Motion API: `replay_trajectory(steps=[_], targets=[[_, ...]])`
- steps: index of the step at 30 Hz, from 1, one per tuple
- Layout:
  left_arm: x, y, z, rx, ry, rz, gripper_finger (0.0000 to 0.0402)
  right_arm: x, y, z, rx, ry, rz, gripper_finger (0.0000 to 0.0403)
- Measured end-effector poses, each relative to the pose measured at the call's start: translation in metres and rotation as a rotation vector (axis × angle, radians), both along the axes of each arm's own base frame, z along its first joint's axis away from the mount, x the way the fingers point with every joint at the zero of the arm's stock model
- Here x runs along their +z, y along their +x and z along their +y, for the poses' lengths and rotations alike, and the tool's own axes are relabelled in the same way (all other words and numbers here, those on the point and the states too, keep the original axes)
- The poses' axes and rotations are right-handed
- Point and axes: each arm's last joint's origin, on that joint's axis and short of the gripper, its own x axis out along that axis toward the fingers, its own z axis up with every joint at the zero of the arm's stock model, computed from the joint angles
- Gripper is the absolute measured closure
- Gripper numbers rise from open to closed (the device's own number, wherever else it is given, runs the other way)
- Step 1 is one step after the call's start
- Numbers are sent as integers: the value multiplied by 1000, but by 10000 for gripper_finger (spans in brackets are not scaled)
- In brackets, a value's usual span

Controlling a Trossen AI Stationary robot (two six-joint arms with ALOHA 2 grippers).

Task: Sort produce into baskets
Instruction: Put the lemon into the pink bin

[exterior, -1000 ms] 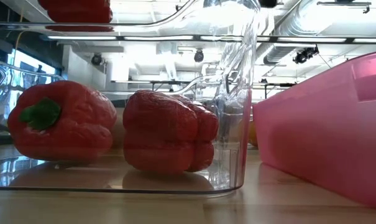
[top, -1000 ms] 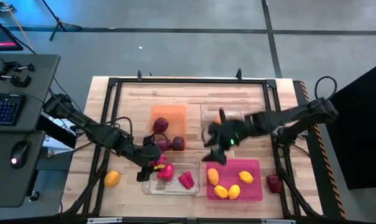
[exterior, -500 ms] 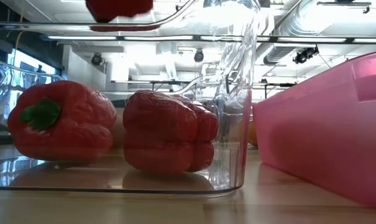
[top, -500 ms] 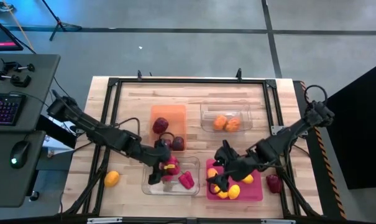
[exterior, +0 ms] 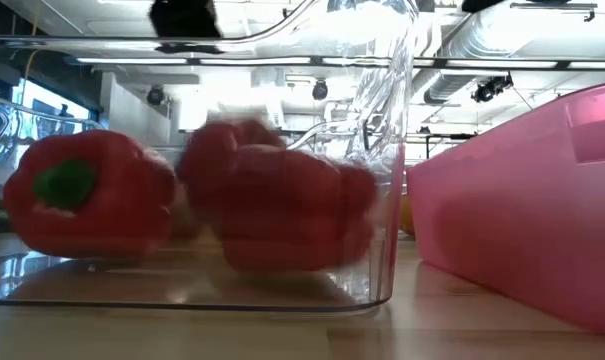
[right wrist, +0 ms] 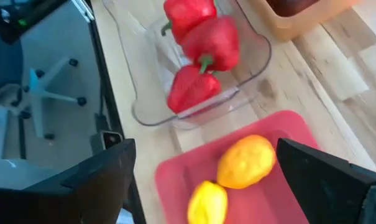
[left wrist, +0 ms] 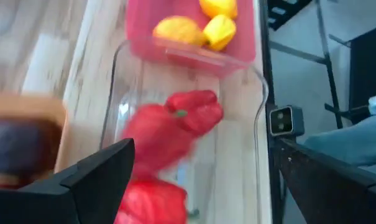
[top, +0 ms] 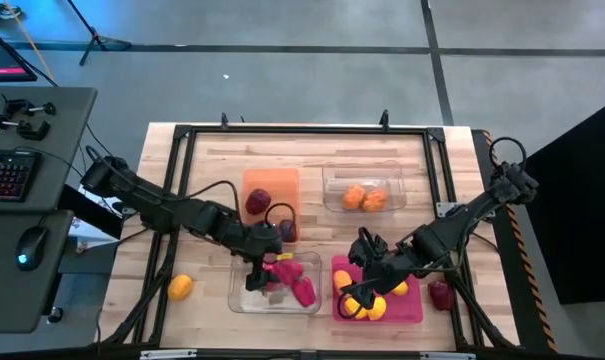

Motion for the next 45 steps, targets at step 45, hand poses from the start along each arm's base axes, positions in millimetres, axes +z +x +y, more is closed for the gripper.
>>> replay_trajectory(steps=[45], targets=[[-118,-165,-47,438,41,1040,25,-3,5,-20,-39,-226,-9,24]])
